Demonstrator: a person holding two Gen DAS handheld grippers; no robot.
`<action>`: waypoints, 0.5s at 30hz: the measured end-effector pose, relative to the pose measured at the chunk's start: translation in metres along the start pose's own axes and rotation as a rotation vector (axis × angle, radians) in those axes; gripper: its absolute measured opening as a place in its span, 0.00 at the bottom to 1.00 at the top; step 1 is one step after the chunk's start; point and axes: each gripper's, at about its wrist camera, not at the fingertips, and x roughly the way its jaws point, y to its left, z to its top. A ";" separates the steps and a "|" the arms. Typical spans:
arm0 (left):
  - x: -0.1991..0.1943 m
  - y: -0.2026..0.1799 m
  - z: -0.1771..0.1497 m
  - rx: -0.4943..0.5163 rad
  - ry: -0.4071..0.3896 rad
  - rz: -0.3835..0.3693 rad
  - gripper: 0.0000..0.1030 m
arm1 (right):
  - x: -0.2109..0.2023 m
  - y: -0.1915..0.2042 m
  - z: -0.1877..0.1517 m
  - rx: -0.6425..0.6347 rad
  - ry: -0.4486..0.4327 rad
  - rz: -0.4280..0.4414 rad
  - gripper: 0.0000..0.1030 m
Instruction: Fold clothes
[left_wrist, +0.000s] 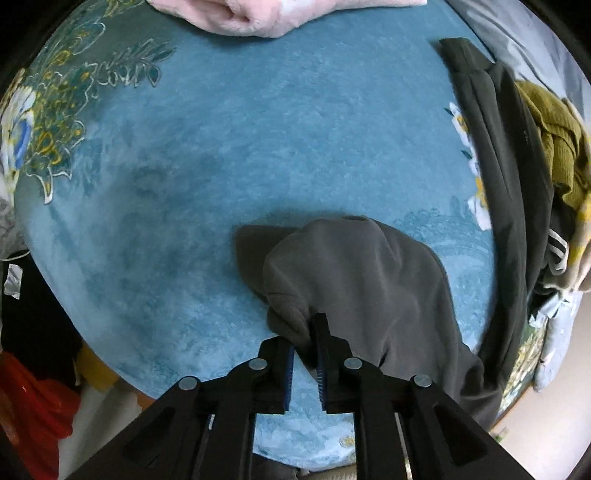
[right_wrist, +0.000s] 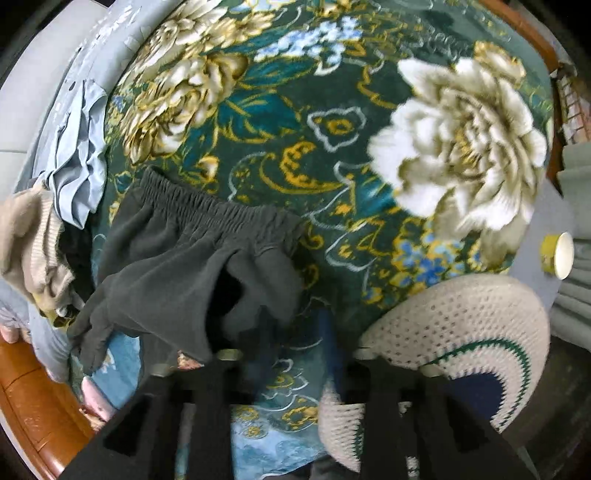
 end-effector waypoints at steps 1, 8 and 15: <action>-0.001 0.001 0.002 -0.011 0.012 -0.007 0.17 | -0.004 0.000 0.002 -0.001 -0.012 -0.008 0.44; -0.038 -0.036 0.022 0.008 -0.013 0.022 0.51 | -0.018 0.025 0.033 0.011 -0.086 -0.008 0.50; -0.066 -0.069 0.082 0.049 -0.072 0.014 0.59 | 0.018 0.109 0.062 -0.147 -0.028 -0.011 0.54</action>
